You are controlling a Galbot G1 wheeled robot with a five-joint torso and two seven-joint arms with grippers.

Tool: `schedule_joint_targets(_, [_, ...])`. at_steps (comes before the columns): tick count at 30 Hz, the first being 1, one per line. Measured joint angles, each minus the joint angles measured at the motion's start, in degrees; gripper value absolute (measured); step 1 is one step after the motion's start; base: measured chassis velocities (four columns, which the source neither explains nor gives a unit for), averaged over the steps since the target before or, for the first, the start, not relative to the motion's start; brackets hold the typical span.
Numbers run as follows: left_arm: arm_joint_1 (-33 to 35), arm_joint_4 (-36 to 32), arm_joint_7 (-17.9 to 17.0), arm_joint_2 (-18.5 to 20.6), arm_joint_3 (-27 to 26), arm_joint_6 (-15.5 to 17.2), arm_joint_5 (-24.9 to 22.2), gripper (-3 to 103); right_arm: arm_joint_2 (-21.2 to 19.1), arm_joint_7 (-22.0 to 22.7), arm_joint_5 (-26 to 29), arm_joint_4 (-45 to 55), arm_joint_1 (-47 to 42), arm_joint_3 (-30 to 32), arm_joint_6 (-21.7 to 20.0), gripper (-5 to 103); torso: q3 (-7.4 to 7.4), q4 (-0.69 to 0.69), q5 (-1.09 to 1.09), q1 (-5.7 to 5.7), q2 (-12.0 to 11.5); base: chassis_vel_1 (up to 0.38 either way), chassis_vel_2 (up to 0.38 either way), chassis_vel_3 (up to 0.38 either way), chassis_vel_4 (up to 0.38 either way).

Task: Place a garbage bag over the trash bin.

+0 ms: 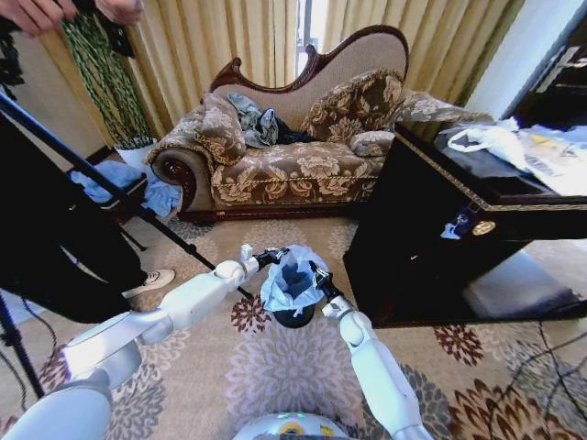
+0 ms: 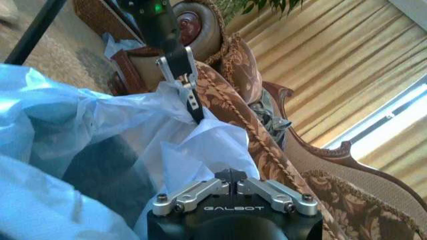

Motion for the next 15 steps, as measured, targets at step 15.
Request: schedule_joint_targets(15, [-1.36,11.61,2.21,-7.5,-2.87,-3.08,2.22,0,1.89,3.19,-6.38,-11.52,6.74,5.3,3.3,0,0.0,0.0,0.01,0.0,0.0,0.0,0.0,0.0,0.0])
